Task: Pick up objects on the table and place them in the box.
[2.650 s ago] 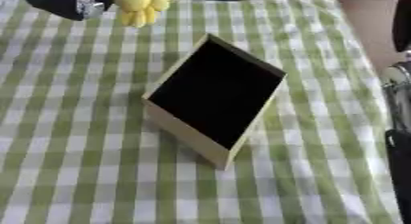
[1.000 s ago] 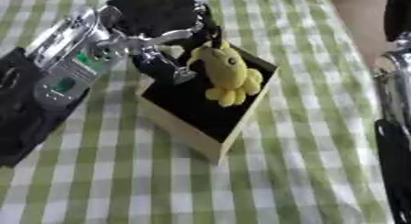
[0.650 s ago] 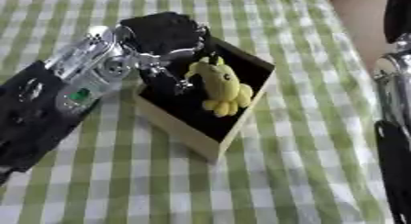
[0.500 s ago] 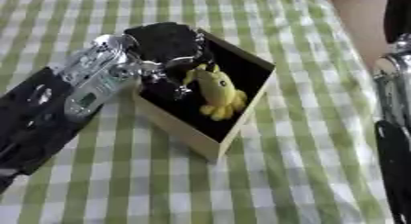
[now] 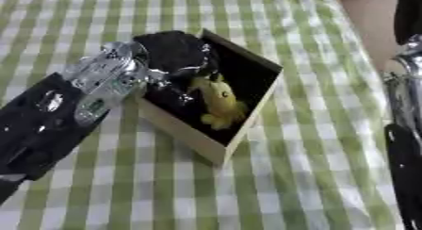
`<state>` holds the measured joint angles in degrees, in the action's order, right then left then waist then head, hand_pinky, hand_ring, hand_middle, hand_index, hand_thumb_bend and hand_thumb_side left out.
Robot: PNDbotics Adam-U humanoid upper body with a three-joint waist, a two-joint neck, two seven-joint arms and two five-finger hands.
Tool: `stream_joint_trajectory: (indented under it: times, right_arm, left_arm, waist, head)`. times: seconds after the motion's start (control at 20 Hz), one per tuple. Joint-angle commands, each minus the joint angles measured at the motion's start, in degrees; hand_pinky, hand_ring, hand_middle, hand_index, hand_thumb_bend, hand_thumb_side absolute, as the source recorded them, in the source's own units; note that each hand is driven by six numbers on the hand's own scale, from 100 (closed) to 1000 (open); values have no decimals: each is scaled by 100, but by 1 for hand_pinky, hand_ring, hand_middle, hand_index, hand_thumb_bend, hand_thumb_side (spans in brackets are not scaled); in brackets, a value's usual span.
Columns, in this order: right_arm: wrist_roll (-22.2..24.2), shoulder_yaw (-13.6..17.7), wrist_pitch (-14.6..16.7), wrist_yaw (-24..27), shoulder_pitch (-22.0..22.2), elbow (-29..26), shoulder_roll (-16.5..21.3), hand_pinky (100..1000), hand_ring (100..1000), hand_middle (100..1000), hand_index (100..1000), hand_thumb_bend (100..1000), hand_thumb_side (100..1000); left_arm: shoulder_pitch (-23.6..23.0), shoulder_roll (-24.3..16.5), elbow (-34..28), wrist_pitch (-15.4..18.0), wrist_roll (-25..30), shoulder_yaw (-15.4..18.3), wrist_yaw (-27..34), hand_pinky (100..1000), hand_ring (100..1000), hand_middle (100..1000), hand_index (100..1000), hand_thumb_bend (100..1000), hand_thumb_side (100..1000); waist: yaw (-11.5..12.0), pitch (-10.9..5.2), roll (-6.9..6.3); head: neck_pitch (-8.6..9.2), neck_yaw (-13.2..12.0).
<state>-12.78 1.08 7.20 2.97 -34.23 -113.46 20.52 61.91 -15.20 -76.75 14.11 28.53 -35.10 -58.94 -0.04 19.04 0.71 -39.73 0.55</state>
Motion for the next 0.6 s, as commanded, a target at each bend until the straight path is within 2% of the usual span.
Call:
stream_joint_trajectory:
  times: [0.05, 0.2, 0.3, 0.35, 0.4, 0.55, 0.6]
  right_arm:
    - [7, 57, 7, 27, -47, -113, 69, 780, 732, 699, 871, 100, 945]
    - [9, 54, 0, 30, -44, -113, 67, 780, 732, 698, 871, 100, 945]
    - [12, 51, -3, 30, -47, -113, 70, 780, 732, 699, 871, 100, 946]
    - [13, 50, -6, 29, -47, -113, 71, 780, 732, 698, 871, 100, 946]
    - [14, 50, -8, 28, -47, -113, 73, 780, 732, 698, 871, 100, 946]
    - [12, 49, -10, 24, -53, -113, 74, 780, 733, 698, 871, 100, 944]
    - [12, 49, -8, 23, -57, -113, 76, 780, 733, 698, 871, 100, 944]
  left_arm:
    - [102, -38, -78, 110, 65, 75, -214, 628, 775, 798, 885, 674, 196]
    - [115, -50, -132, 100, 46, 135, -374, 630, 775, 795, 879, 679, 202]
    - [113, -59, -192, 74, -5, 179, -381, 614, 762, 781, 866, 631, 208]
    - [110, -67, -246, 46, -34, 211, -334, 596, 749, 766, 854, 574, 203]
    - [110, -80, -321, 3, -66, 246, -278, 594, 747, 764, 852, 566, 201]
    - [119, -159, -692, -205, -156, 386, -5, 550, 714, 735, 828, 453, 195]
    - [115, -194, -844, -300, -171, 454, 145, 545, 710, 731, 826, 444, 194]
  waist:
    - [2, -121, 13]
    - [15, -124, 15]
    - [26, -126, 16]
    - [32, -128, 17]
    - [36, -129, 17]
    - [52, -133, 19]
    - [58, -136, 19]
  head:
    - [-15, -21]
    - [-21, -26]
    - [-26, -28]
    - [-28, -25]
    - [-26, -23]
    - [-23, -19]
    - [-22, -17]
